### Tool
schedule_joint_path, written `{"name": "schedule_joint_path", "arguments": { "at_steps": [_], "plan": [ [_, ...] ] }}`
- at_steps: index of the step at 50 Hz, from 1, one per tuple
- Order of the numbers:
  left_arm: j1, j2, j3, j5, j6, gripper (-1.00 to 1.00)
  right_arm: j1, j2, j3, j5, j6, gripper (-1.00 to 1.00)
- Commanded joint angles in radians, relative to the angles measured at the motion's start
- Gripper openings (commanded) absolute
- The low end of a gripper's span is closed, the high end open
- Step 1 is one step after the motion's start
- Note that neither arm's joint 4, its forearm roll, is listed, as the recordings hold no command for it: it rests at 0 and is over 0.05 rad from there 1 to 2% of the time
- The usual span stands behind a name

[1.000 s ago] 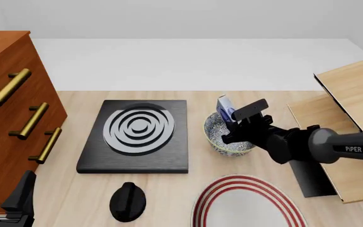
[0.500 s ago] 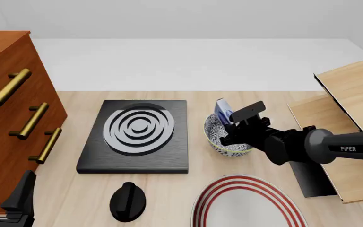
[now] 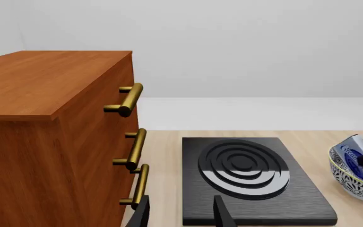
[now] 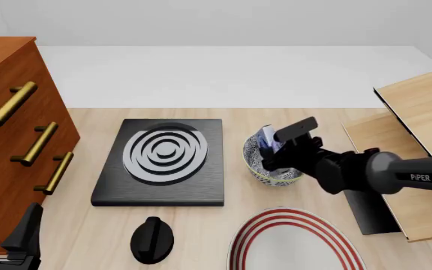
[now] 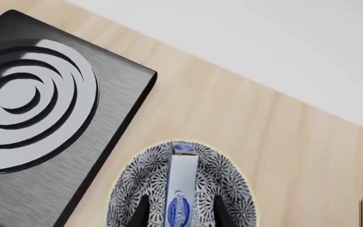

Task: Pick up the cream cheese and put it in the bowl.

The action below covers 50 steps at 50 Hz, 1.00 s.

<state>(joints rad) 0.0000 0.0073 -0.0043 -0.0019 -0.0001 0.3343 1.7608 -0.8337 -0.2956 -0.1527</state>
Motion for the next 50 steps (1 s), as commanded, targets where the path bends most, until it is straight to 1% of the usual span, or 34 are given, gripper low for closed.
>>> {"name": "schedule_joint_path", "arguments": {
  "at_steps": [1, 10, 21, 22, 25, 26, 28, 29, 30, 34, 35, 37, 41, 43, 44, 47, 49, 50],
  "plan": [
    [0.0, 0.0, 0.0, 0.0, 0.0, 1.0, -0.005, -0.042, -0.006, 0.024, 0.003, 1.0],
    [0.0, 0.0, 0.0, 0.0, 0.0, 1.0, -0.01, -0.123, -0.014, 0.07, 0.01, 1.0],
    [0.0, 0.0, 0.0, 0.0, 0.0, 1.0, 0.002, -0.238, 0.017, 0.096, 0.03, 1.0],
    [0.0, 0.0, 0.0, 0.0, 0.0, 1.0, 0.006, -0.255, 0.024, 0.097, 0.036, 1.0],
    [0.0, 0.0, 0.0, 0.0, 0.0, 1.0, 0.011, -0.286, 0.041, 0.097, 0.033, 1.0],
    [0.0, 0.0, 0.0, 0.0, 0.0, 1.0, 0.019, -0.309, 0.05, 0.098, 0.045, 1.0],
    [0.0, 0.0, 0.0, 0.0, 0.0, 1.0, 0.02, -0.324, 0.057, 0.1, 0.043, 1.0],
    [0.001, 0.0, 0.0, 0.0, 0.0, 1.0, 0.023, -0.359, 0.073, 0.101, 0.041, 1.0],
    [0.0, 0.0, 0.0, 0.0, 0.0, 1.0, 0.03, -0.375, 0.081, 0.102, 0.053, 1.0],
    [0.0, 0.0, 0.0, 0.0, 0.0, 1.0, 0.032, -0.419, 0.105, 0.101, 0.056, 1.0],
    [0.0, 0.0, 0.0, 0.0, 0.0, 1.0, 0.038, -0.442, 0.117, 0.1, 0.07, 1.0],
    [0.0, 0.0, 0.0, 0.0, 0.0, 1.0, 0.039, -0.468, 0.132, 0.1, 0.069, 1.0],
    [0.0, 0.0, 0.0, 0.0, 0.0, 1.0, 0.051, -0.553, 0.17, 0.107, 0.083, 1.0],
    [0.0, 0.0, 0.0, 0.0, 0.0, 1.0, 0.057, -0.581, 0.182, 0.113, 0.082, 1.0],
    [0.0, 0.0, 0.0, 0.0, 0.0, 1.0, 0.064, -0.611, 0.193, 0.118, 0.094, 1.0],
    [0.0, 0.0, 0.0, 0.0, 0.0, 1.0, 0.073, -0.668, 0.215, 0.131, 0.095, 1.0],
    [0.0, 0.0, 0.0, 0.0, 0.0, 1.0, 0.083, -0.714, 0.231, 0.14, 0.112, 1.0],
    [0.0, 0.0, 0.0, 0.0, 0.0, 1.0, 0.085, -0.726, 0.236, 0.144, 0.109, 1.0]
  ]
}}
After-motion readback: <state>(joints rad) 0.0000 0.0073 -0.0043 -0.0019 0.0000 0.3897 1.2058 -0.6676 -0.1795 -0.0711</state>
